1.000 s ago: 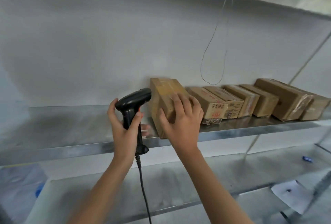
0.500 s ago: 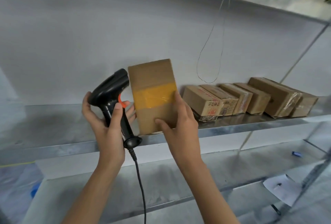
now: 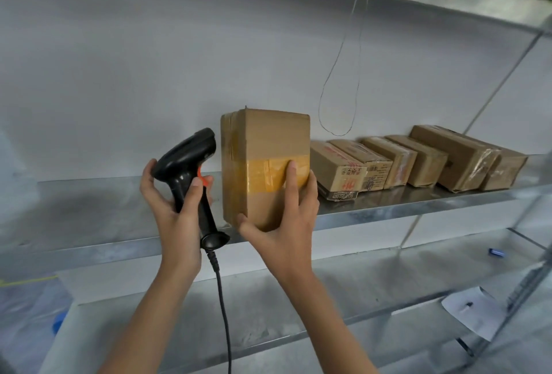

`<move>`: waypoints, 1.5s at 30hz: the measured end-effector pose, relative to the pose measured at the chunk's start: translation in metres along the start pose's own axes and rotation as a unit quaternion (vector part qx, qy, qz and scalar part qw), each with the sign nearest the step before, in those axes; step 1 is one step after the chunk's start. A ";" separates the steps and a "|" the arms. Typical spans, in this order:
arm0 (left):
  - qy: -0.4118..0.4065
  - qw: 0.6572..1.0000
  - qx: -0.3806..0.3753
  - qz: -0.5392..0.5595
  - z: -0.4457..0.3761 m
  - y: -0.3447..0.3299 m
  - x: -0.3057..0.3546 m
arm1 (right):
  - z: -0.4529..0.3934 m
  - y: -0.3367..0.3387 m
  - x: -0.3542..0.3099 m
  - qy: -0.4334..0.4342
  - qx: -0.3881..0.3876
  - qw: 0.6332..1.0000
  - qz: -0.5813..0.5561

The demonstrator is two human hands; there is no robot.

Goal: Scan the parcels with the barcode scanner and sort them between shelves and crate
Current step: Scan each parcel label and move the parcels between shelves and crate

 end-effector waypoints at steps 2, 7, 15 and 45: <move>0.033 0.999 0.010 0.010 -0.004 0.004 -0.008 | 0.003 -0.003 0.000 0.007 -0.034 0.999 -0.033; -0.012 0.999 -0.030 0.003 0.007 -0.007 0.012 | -0.003 0.003 0.006 -0.008 -0.077 0.994 -0.077; -0.046 0.994 -0.102 -0.002 0.028 -0.039 0.018 | -0.008 0.034 -0.009 0.060 0.055 0.997 0.012; 0.063 0.983 -0.167 -0.042 0.151 -0.040 -0.057 | 0.118 0.103 0.115 -0.039 0.172 0.978 -0.114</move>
Point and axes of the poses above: each hand's wrist, its own z-axis away from the middle knuckle, its own y-axis out of the back of the hand, x = y × z, the point moved 9 cm from there along -z, towards the middle knuckle, and after that the axes turned 5 degrees about -y, right-handed, at the moved point
